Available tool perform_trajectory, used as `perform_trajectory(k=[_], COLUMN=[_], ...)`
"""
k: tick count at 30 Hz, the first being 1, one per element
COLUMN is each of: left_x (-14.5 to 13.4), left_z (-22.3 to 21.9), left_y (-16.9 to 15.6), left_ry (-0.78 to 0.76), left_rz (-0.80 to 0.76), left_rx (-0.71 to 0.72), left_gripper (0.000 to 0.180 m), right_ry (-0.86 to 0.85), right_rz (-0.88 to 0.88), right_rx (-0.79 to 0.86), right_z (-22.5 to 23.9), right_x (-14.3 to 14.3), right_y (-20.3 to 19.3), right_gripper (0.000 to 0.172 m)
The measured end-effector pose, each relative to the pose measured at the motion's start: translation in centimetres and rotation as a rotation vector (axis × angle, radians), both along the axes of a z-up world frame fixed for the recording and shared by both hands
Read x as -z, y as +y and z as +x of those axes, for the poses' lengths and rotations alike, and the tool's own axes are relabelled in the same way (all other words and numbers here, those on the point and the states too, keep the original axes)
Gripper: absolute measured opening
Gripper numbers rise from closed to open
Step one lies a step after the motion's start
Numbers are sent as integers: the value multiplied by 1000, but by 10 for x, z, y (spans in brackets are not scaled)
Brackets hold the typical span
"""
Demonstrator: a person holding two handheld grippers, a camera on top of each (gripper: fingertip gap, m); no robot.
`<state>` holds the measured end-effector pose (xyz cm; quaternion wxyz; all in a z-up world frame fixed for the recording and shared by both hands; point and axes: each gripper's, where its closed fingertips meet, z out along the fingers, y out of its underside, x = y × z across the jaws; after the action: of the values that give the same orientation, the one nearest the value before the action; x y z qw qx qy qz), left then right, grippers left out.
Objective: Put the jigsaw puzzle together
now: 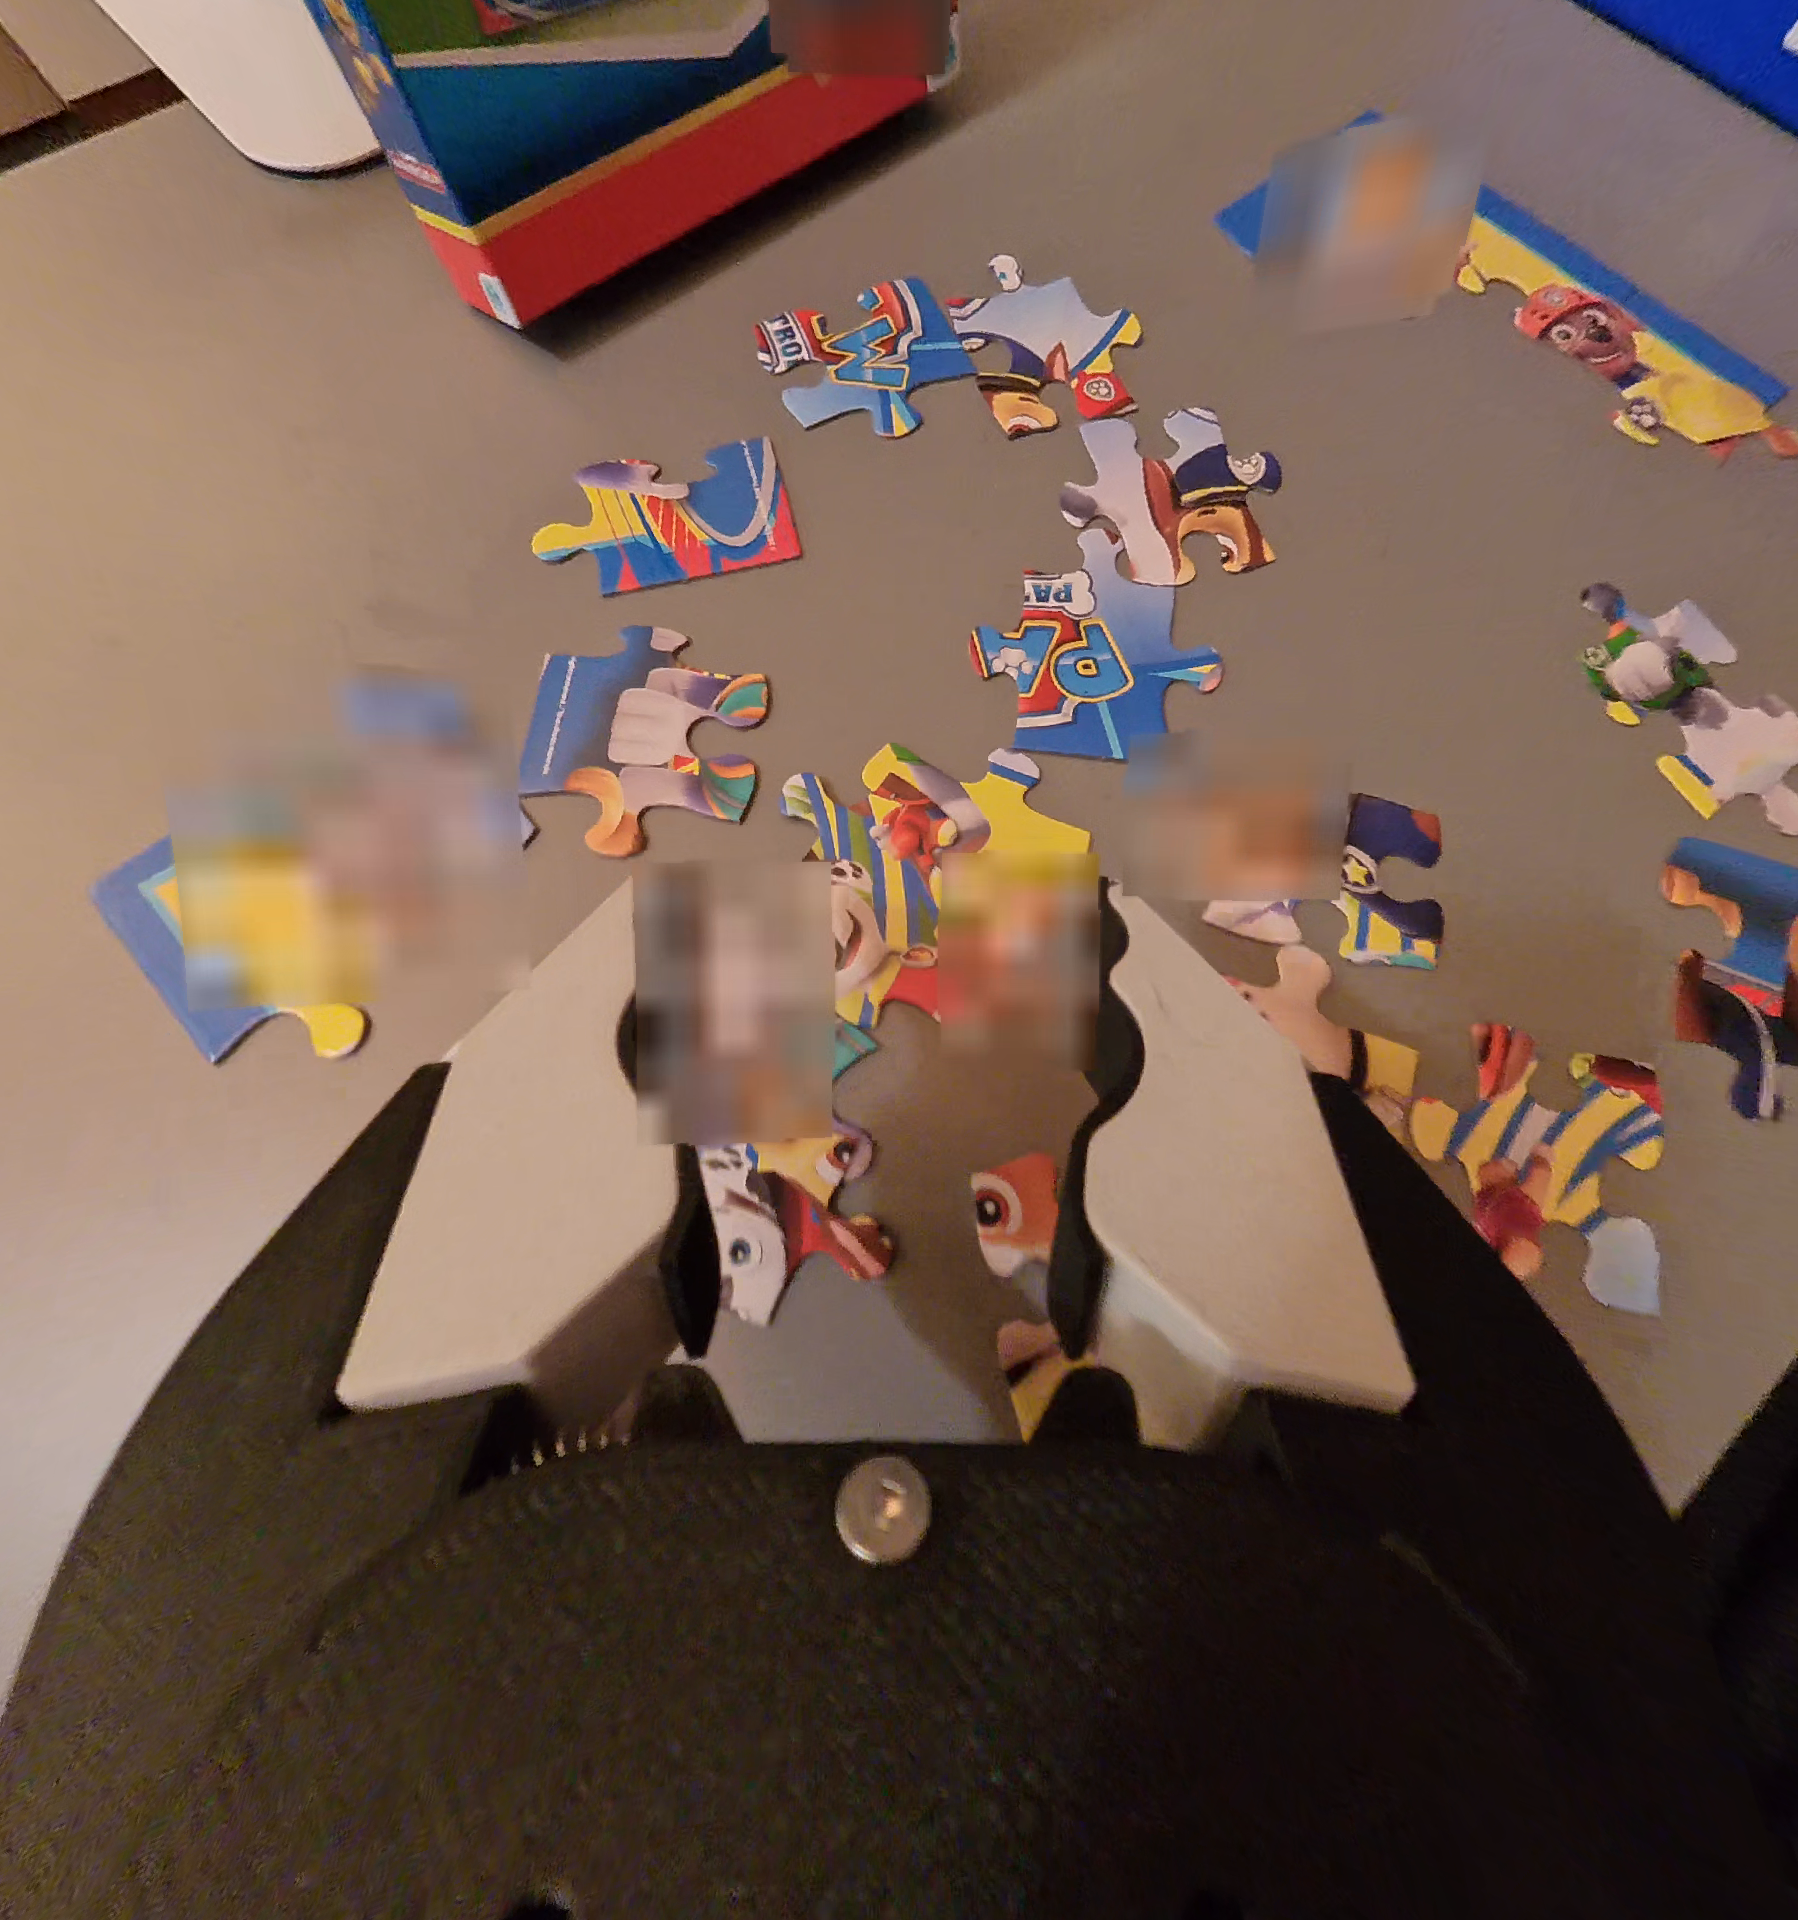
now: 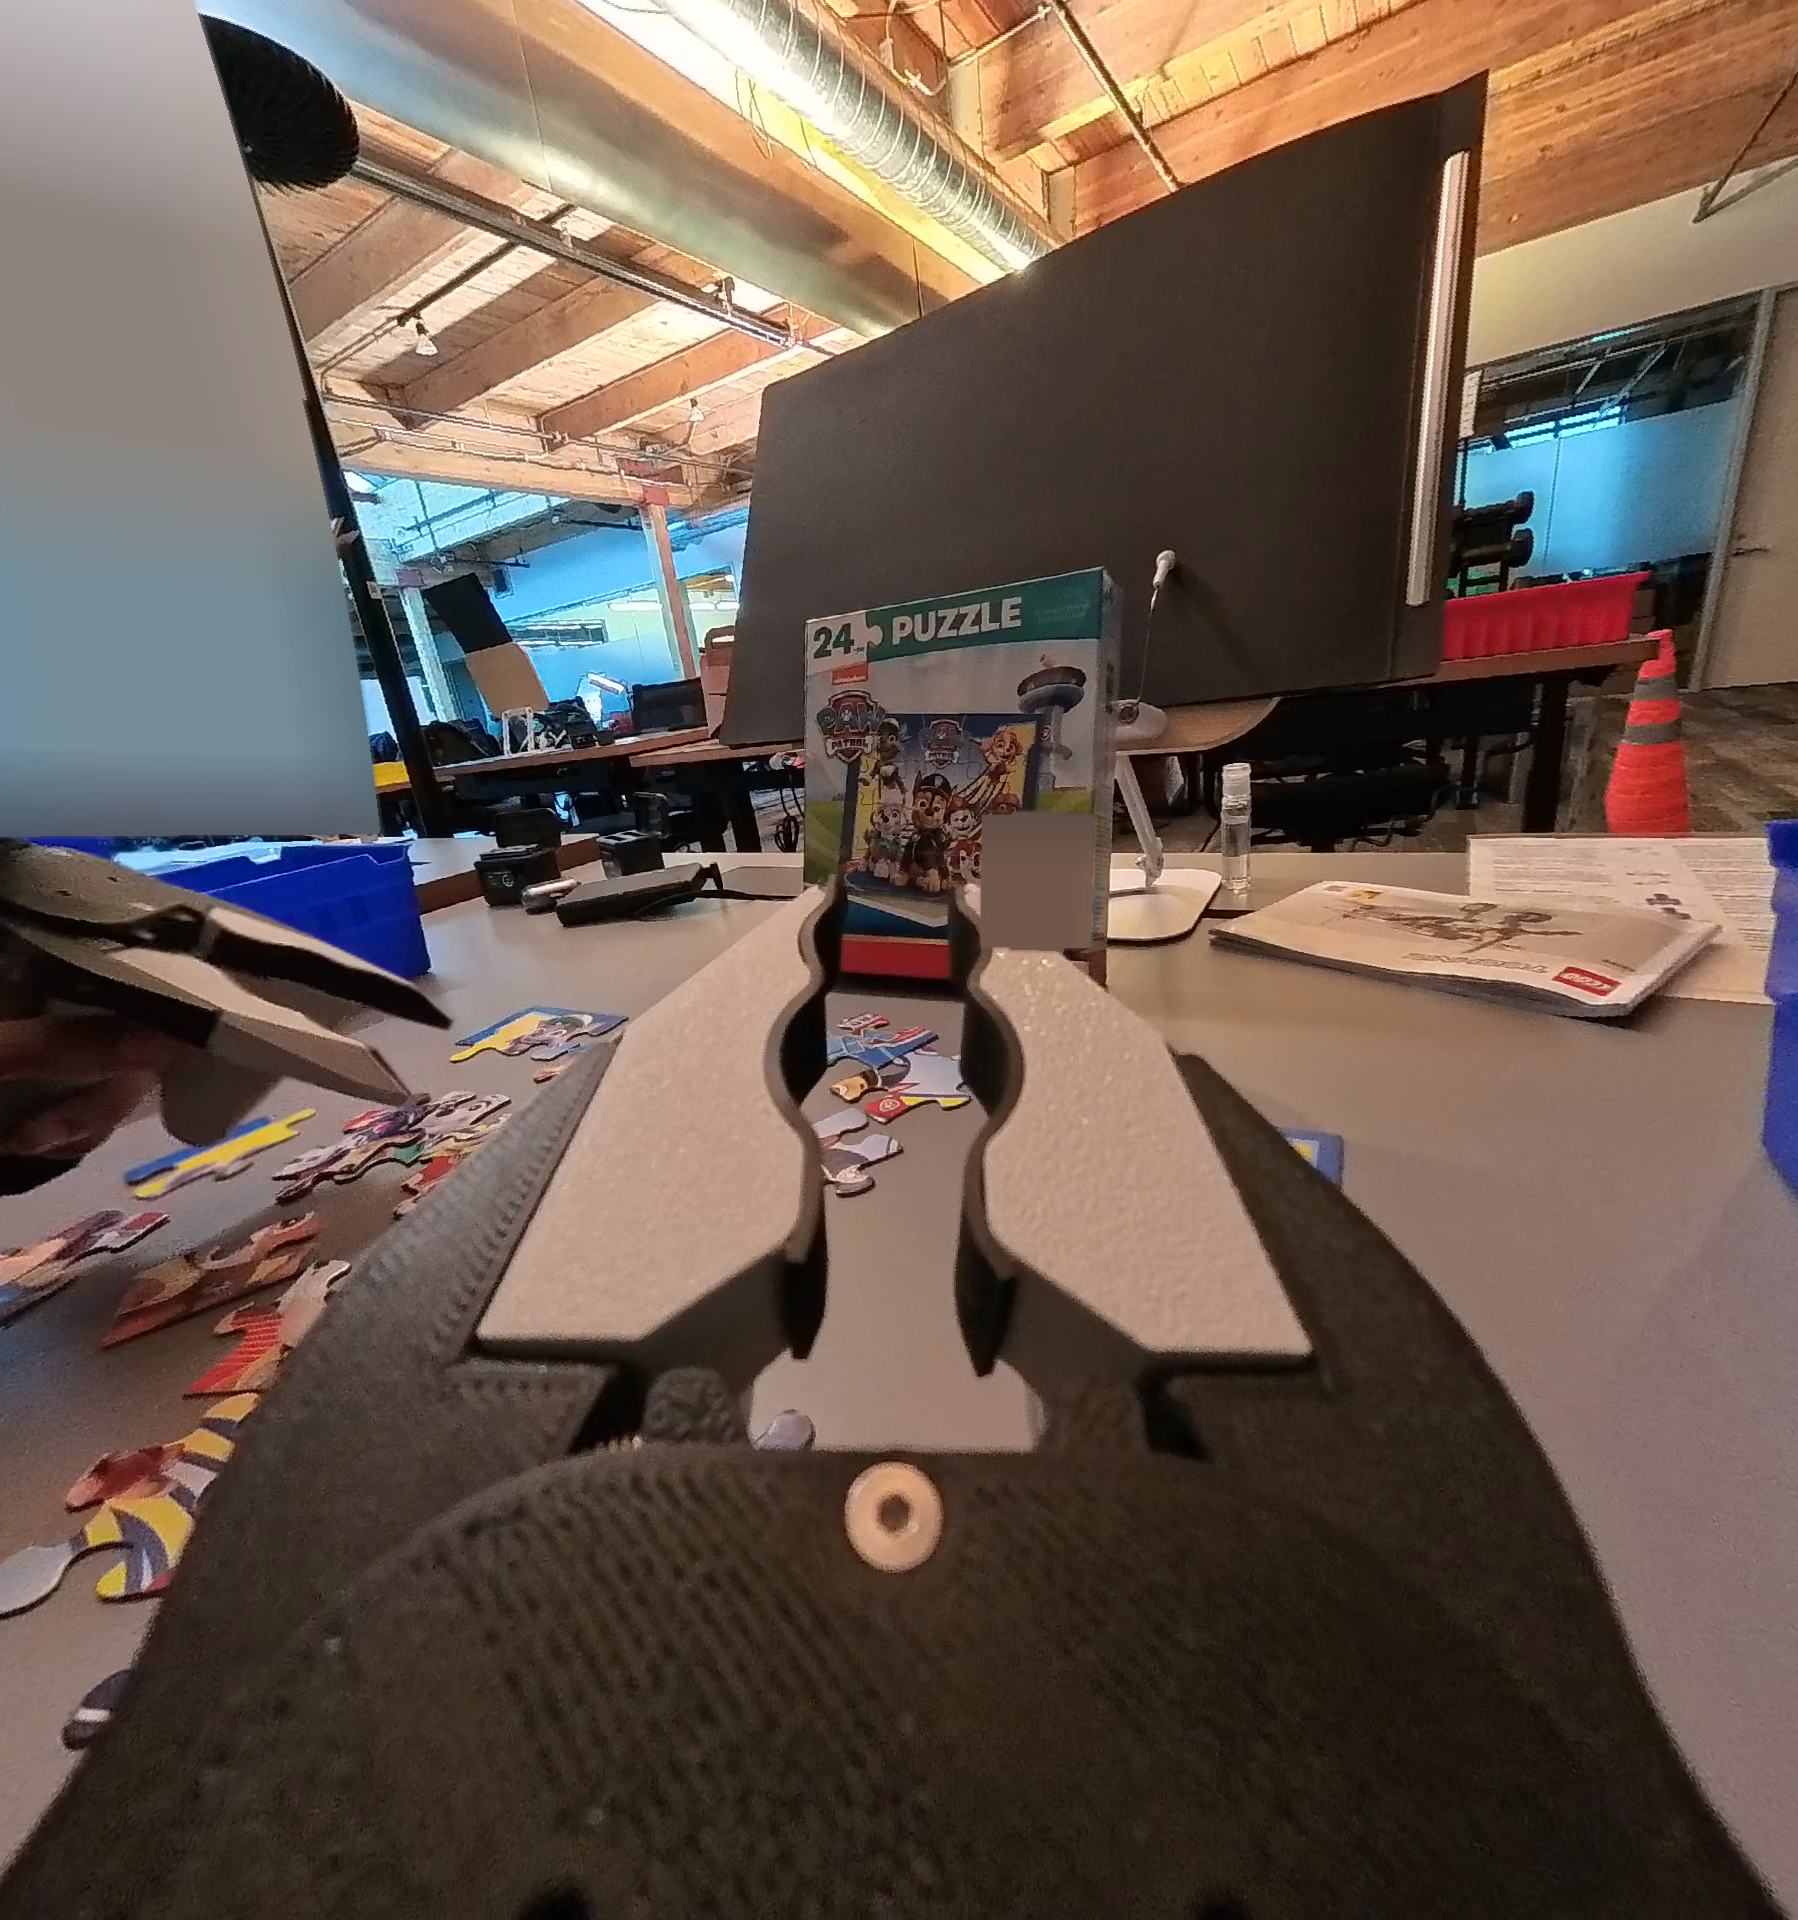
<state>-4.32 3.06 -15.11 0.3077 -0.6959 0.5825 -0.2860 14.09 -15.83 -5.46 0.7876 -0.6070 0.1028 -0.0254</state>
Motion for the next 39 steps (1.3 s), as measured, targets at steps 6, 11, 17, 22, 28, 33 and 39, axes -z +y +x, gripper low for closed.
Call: perform_trajectory(k=[6, 11, 17, 22, 28, 33, 39], left_x=[-12, -2, 7, 16, 20, 24, 23], left_z=[-21, -22, -15, -14, -14, -16, -18], left_y=[-37, -80, -109, -114, -109, -105, -100], left_ry=[-79, -104, -108, -50, -31, -13, -16], left_rz=[-94, -68, -158, -92, -95, -83, -83], left_rx=[94, 202, 262, 273, 250, 240, 228], left_gripper=[68, 69, 70, 72, 72, 72, 72], right_ry=[8, 4, 3, 8, 3, 7, 5], right_rz=[-1, -11, -16, -11, -13, -13, -17], right_rx=[-4, -5, -5, -9, -10, -12, -12], right_z=[1, 1, 1, 1, 0, 1, 1], right_x=[0, 2, 2, 1, 1, 2, 2], right_y=[1, 3, 3, 3, 3, 4, 5], right_gripper=[18, 18, 18, 18, 18, 18, 18])
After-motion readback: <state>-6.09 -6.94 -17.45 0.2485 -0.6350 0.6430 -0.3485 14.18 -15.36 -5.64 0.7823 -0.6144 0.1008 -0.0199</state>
